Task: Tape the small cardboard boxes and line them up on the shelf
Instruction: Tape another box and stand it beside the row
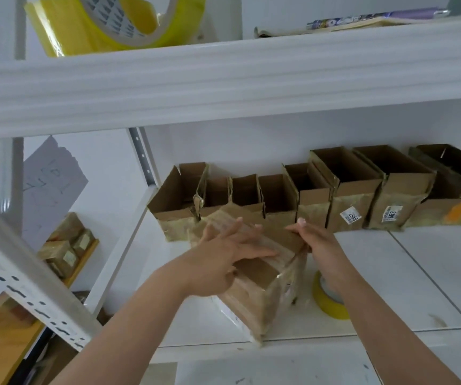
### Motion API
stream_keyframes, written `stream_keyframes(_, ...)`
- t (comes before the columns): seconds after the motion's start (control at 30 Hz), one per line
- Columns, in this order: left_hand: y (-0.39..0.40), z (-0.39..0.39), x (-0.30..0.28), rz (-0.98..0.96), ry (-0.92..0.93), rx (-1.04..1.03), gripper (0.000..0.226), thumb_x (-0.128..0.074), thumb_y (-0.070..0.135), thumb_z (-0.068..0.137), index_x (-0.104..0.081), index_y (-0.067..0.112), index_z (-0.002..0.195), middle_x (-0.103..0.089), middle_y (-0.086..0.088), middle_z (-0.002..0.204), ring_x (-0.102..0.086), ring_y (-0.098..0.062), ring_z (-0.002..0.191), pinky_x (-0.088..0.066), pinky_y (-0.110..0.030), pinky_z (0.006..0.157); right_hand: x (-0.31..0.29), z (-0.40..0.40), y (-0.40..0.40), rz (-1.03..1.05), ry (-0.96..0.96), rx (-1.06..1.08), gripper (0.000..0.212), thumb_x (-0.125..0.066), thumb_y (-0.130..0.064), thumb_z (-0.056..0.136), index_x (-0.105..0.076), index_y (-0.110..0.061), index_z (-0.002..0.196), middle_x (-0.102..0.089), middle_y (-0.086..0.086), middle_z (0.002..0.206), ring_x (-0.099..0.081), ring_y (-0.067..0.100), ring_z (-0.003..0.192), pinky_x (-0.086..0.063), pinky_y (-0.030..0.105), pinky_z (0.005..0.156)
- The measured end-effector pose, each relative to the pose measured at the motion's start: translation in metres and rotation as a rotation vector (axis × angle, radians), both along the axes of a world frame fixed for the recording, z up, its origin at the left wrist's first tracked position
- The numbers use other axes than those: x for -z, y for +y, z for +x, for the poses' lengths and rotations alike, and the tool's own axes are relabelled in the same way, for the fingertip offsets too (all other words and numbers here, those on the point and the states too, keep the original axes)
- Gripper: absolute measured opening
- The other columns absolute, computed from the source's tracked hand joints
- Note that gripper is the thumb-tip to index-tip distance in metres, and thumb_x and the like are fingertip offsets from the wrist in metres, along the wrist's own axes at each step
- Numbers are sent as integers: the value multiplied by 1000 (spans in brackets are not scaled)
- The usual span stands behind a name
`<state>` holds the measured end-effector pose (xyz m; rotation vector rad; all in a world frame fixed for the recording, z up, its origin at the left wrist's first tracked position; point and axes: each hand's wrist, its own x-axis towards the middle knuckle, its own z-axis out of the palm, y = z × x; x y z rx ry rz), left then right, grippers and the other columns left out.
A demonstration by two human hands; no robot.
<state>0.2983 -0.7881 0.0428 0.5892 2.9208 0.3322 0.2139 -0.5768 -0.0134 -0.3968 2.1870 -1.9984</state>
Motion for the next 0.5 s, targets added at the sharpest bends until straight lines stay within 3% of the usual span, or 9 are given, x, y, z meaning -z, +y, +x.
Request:
stream_keyframes(0.1,-16,9,9,117,95,-165,84,-40,-12,87,-40,55,138,-8,19,161,12,-9,149,4,-58,120,16,11,-2,100,161,22,12,-62,-43,89,-68,-35,96,-65,-17,77,-61,1,76,-46,20,72)
stream_keyframes(0.2,-19,16,21,351,171,-286,73,-38,-16,89,-56,40,131,-27,11,157,-6,-15,151,-16,-43,122,22,26,-10,143,284,-1,28,-60,-47,89,-60,-43,117,-60,-18,77,-59,1,74,-45,12,67)
stream_keyframes(0.27,-18,21,28,574,178,-377,65,-36,-15,90,-64,33,125,-38,12,151,-13,-11,150,-18,-37,122,21,31,-13,146,361,-24,38,-57,-57,85,-60,-46,121,-58,-17,84,-58,2,81,-45,11,71)
stream_keyframes(0.33,-13,24,30,723,163,-387,46,-44,2,98,-62,33,127,-42,15,147,-16,1,146,-15,-33,123,19,35,-15,165,402,-42,40,-57,-61,80,-58,-49,119,-57,-11,91,-58,3,83,-46,12,74)
stream_keyframes(0.37,-10,25,30,673,147,-345,39,-53,22,99,-55,36,134,-37,16,150,-12,4,145,-11,-32,123,19,37,-16,175,418,-50,41,-57,-62,80,-58,-48,119,-56,-9,91,-58,4,84,-46,12,74)
stream_keyframes(0.43,-5,25,31,421,57,-268,68,-61,55,84,-34,46,145,-16,18,159,7,-2,148,-4,-35,121,21,39,-16,176,443,-69,42,-55,-61,85,-59,-41,122,-57,-8,93,-59,5,86,-47,15,77)
stream_keyframes(0.5,-7,21,30,274,31,-236,74,-65,50,84,-24,52,146,-3,21,160,17,-8,148,-3,-42,122,23,37,-9,141,369,-51,39,-51,-58,88,-59,-38,121,-63,-8,97,-63,7,89,-53,22,79)
